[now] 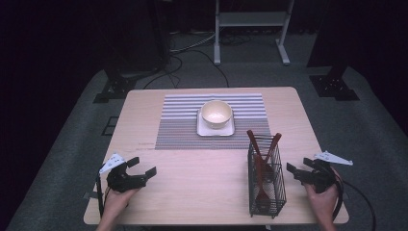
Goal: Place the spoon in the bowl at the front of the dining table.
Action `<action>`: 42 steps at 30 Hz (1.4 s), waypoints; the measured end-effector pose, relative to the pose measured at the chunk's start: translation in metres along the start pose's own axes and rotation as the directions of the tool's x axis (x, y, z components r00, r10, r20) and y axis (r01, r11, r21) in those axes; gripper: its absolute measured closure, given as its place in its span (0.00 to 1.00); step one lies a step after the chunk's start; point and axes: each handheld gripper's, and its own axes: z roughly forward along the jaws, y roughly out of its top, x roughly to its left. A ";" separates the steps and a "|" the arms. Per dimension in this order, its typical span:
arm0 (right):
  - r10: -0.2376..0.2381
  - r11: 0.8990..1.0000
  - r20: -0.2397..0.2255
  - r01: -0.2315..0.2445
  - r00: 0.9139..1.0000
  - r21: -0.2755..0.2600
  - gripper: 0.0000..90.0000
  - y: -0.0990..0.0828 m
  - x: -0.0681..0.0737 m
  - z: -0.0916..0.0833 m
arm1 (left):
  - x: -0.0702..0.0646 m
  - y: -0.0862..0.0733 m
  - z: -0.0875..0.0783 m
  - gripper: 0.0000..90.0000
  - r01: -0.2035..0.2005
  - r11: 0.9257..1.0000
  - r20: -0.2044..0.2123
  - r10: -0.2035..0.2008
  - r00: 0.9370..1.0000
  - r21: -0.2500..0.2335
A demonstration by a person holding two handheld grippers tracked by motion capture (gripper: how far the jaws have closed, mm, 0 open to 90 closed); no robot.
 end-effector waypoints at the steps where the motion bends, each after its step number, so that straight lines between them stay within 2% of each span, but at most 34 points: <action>1: 0.000 1.000 0.000 0.000 1.000 0.000 0.18 0.000 0.000 0.000 | 0.000 0.000 0.000 0.04 0.000 1.000 0.000 0.000 1.000 0.000; 5: 0.002 1.000 0.000 -0.002 1.000 -0.002 0.18 0.000 0.000 0.000 | -0.005 0.001 0.001 0.04 -0.007 1.000 0.007 0.007 1.000 -0.002; 9: 0.000 1.000 0.001 0.000 1.000 0.001 0.18 0.000 0.000 0.000 | -0.008 0.000 0.001 0.04 0.003 1.000 0.015 -0.003 1.000 0.000; 18: -0.001 1.000 0.008 0.001 1.000 0.004 0.18 0.000 0.001 0.000 | -0.021 0.003 0.003 0.04 -0.018 1.000 0.049 0.018 0.999 -0.009; 22: -0.001 1.000 0.010 0.001 1.000 0.004 0.18 0.000 0.001 0.000 | -0.031 0.006 0.004 0.04 -0.042 0.999 0.065 0.042 0.997 -0.003; 29: 0.004 1.000 0.004 -0.004 1.000 0.006 0.18 0.000 0.000 0.000 | -0.045 0.010 0.009 0.04 -0.045 0.999 0.092 0.045 0.995 -0.004; 32: 0.006 1.000 0.003 -0.006 1.000 0.008 0.18 0.000 0.000 0.001 | -0.052 0.013 0.011 0.03 -0.027 1.000 0.122 0.028 0.992 -0.006; 36: 0.007 1.000 0.005 -0.007 1.000 0.007 0.18 0.000 0.000 0.001 | -0.055 0.015 0.013 0.03 -0.047 0.999 0.129 0.047 0.991 -0.003; 42: 0.007 1.000 0.006 -0.007 1.000 0.006 0.18 0.000 0.000 0.001 | -0.060 0.019 0.015 0.03 -0.055 0.998 0.145 0.054 0.988 0.004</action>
